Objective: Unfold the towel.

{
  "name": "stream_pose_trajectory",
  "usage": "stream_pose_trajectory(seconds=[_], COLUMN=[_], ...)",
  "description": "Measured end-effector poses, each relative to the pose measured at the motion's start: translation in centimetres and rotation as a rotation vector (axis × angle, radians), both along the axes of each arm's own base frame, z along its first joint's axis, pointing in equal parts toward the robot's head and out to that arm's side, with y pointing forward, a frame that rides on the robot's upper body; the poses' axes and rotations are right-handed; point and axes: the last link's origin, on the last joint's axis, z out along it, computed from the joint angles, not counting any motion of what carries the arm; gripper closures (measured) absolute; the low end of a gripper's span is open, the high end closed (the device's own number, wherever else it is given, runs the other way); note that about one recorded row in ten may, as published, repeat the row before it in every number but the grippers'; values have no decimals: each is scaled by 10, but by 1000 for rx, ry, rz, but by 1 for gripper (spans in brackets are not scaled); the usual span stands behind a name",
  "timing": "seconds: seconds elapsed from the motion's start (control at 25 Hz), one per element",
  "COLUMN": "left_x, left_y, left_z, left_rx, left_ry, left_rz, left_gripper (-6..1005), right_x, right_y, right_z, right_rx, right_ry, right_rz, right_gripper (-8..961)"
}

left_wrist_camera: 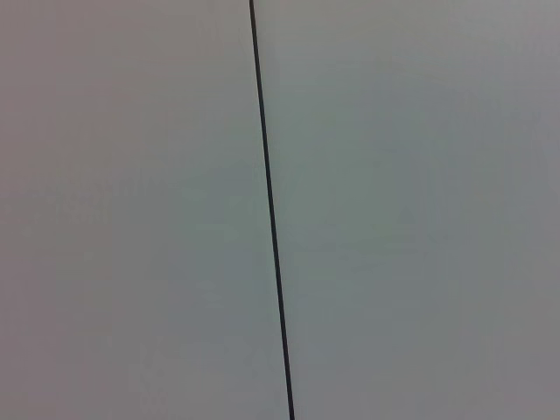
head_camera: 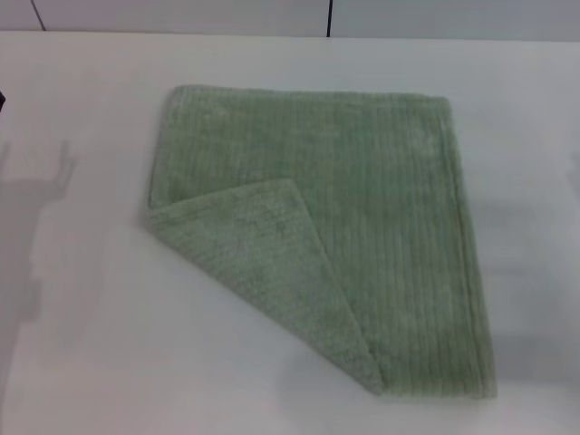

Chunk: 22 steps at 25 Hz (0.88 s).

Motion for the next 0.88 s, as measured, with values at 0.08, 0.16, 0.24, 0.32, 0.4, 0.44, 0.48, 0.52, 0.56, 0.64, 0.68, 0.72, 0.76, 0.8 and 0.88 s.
stream_pose_trajectory(seconds=[0.08, 0.16, 0.24, 0.32, 0.4, 0.44, 0.48, 0.52, 0.56, 0.64, 0.68, 0.72, 0.76, 0.8, 0.88], left_x=[0, 0, 0, -1, -1, -1, -1, -1, -1, 0, 0, 0, 0, 1, 2], left_y=[0, 0, 0, -1, -1, -1, -1, -1, -1, 0, 0, 0, 0, 1, 1], left_z=[0, 0, 0, 0, 0, 0, 0, 0, 0, 0, 0, 0, 0, 0, -1], left_rx=[1, 1, 1, 1, 1, 1, 2, 2, 2, 2, 1, 1, 1, -1, -1], left_ry=[0, 0, 0, -1, -1, -1, -1, -1, -1, -2, -2, -2, -2, -2, -4], left_rz=[1, 1, 2, 2, 2, 2, 2, 2, 2, 0, -1, -1, -1, -4, -7], left_gripper=[158, 159, 161, 162, 163, 164, 164, 165, 165, 167, 167, 168, 168, 169, 170], right_x=[0, -1, -1, -3, -7, -7, -9, -13, -13, -18, -20, -27, -27, -39, -45], right_y=[0, 0, 0, 1, 6, 6, 11, 27, 27, 45, 55, 72, 72, 85, 90], right_z=[0, 0, 0, -1, -4, -4, -6, -8, -8, -13, -16, -20, -20, -21, -20], right_rx=[-1, -1, -1, -8, -40, -40, -66, -117, -117, -194, -246, -332, -332, -404, -440], right_ry=[0, 1, 2, -1, -14, -14, -19, -19, -19, -18, -19, -21, -21, -12, -13], right_rz=[2, 2, 3, 17, 37, 37, 41, 35, 35, 10, -9, -43, -43, -65, -77], right_gripper=[111, 113, 114, 116, 117, 118, 119, 119, 120, 122, 122, 123, 124, 125, 126])
